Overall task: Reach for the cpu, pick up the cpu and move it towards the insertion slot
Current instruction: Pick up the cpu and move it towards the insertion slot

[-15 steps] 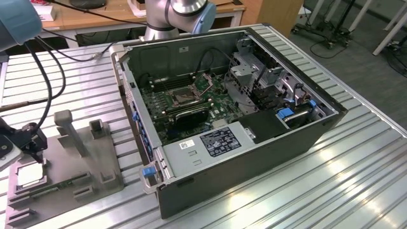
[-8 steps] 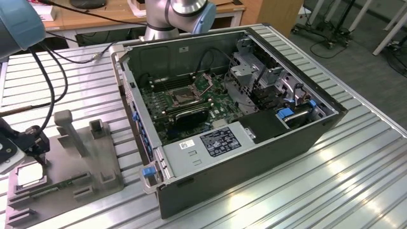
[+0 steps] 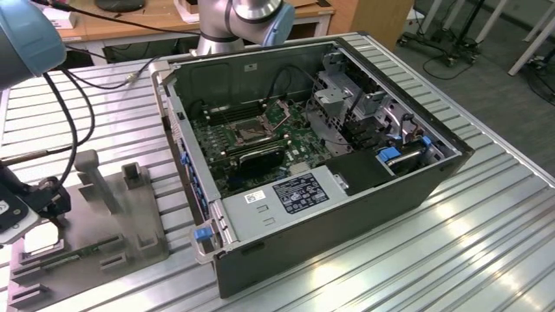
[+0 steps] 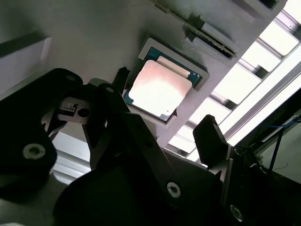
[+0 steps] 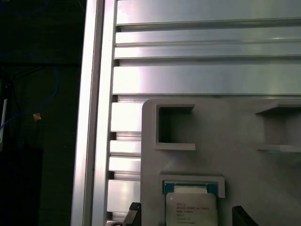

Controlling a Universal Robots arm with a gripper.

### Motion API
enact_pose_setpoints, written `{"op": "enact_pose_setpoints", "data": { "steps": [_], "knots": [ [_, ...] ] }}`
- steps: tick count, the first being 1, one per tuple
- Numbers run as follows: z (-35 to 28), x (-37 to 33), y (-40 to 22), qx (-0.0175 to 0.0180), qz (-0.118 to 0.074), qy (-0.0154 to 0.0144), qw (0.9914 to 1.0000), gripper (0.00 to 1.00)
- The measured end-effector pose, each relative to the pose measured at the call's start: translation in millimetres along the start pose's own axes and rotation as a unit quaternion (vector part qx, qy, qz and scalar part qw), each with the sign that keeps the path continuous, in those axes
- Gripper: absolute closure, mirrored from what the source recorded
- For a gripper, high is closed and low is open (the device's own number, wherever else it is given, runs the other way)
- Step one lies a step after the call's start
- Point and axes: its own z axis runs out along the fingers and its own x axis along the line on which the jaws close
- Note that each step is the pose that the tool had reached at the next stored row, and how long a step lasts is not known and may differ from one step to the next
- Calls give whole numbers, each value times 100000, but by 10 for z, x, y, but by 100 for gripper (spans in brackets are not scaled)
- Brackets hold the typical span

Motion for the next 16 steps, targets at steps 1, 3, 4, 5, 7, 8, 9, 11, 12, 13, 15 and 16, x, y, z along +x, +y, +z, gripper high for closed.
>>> {"op": "enact_pose_setpoints", "data": {
  "steps": [1, 3, 4, 5, 7, 8, 9, 11, 12, 13, 15, 16],
  "knots": [
    [11, 0, -1, 5, -2, 0, 100000, 18],
    [38, 0, -3, 7, 1, 1, 100000, 18],
    [52, 0, -3, 8, -1, -1, 100000, 18],
    [66, -1, -4, 10, -3, -2, 100000, 18],
    [94, -3, -6, 26, 7, 1, 100000, 18],
    [105, -5, -7, 35, 24, 6, 100000, 18],
    [117, -6, -7, 38, 54, 2, 100000, 18],
    [139, -7, -8, 39, 130, -9, 100000, 18],
    [149, -7, -9, 43, 169, -8, 100000, 18],
    [158, -7, -10, 45, 237, -11, 100000, 18],
    [175, -7, -11, 46, 511, -27, 99999, 18],
    [186, -7, -12, 47, 709, -43, 99997, 18]
  ]
}}
